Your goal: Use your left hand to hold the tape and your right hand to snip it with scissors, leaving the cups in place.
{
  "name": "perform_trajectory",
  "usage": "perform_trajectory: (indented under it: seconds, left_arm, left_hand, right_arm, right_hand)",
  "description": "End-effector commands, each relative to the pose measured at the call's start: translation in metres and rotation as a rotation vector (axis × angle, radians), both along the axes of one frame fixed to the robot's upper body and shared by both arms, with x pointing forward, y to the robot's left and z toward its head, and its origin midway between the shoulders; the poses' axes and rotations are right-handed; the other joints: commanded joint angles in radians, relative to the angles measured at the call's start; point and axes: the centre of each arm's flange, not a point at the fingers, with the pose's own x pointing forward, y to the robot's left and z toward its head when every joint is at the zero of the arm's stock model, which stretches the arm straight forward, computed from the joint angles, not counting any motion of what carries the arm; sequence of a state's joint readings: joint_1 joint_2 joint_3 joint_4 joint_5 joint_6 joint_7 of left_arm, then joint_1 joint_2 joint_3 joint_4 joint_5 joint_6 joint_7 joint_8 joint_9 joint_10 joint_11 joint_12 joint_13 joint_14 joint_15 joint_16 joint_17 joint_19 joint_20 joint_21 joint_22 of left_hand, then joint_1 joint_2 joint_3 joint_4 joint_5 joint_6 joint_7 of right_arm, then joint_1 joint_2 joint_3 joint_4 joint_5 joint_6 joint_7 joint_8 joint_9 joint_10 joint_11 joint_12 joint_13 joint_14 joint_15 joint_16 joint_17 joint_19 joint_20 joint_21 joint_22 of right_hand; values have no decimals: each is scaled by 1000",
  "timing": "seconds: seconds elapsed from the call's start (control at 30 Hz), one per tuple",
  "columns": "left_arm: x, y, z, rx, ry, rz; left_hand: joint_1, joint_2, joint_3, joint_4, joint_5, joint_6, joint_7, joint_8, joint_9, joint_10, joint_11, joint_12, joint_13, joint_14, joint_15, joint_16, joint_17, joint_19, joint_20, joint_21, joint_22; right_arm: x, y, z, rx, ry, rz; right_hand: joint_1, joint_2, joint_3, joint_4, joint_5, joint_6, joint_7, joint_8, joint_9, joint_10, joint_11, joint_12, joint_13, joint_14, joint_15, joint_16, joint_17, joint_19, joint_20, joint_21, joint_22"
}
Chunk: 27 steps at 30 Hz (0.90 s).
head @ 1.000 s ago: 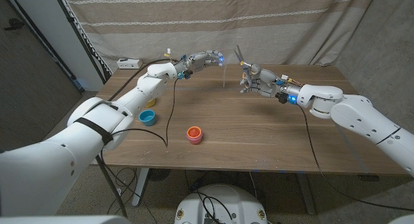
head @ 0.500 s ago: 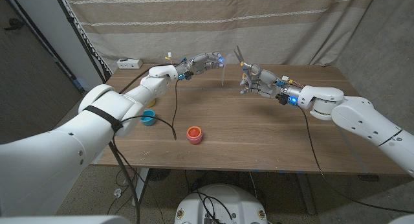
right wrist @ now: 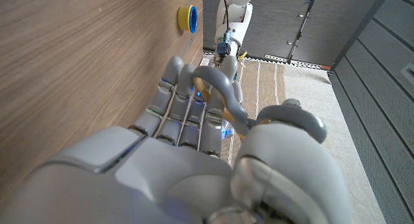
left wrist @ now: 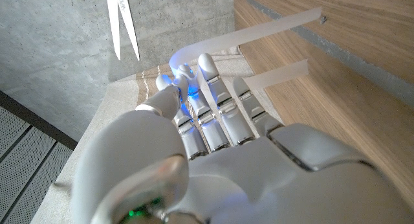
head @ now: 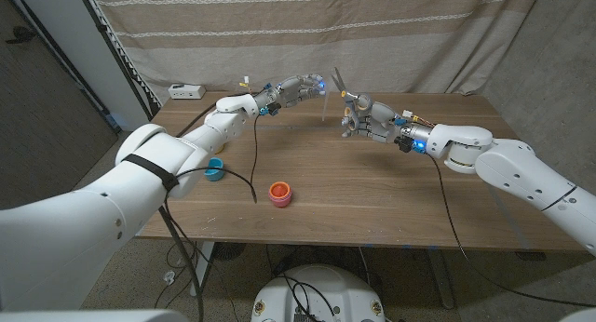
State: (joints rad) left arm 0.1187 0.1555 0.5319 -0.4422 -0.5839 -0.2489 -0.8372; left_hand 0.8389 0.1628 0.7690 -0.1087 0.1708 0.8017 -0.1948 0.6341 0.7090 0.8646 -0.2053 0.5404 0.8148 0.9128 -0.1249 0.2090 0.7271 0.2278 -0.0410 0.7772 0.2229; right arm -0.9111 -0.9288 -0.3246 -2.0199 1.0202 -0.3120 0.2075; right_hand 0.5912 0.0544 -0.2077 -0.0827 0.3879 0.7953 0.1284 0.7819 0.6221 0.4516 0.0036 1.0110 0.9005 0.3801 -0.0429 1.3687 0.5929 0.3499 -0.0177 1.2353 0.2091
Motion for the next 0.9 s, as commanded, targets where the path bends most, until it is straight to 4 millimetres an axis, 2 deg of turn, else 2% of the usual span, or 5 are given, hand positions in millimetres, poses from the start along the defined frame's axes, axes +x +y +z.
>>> perform_trajectory:
  seconds: [0.03,0.9]
  left_arm:
    - [-3,-5,-1,-5,0,-21]
    - [-5,-13,-5,-38,13,-51]
  left_hand:
    - [13,24,6,3,4,3,-2,-7,-5,2,-9,154,2,-10,-106,0,3,-7,-5,7,0]
    - [11,23,16,4,8,-1,-11,-11,-26,-12,-10,156,-11,-17,-107,0,7,-14,-4,25,-8]
  right_arm:
    - [-9,6,-4,-17,2,37]
    - [-9,15,-15,-37,54,85]
  right_hand:
    - [4,10,-2,-4,-1,12,0,-6,1,6,2,517,3,-9,-59,6,-1,1,1,7,1]
    - [-2,10,-3,-2,-4,4,5,-15,4,4,11,511,-11,-9,-52,-3,-27,-5,2,16,-2]
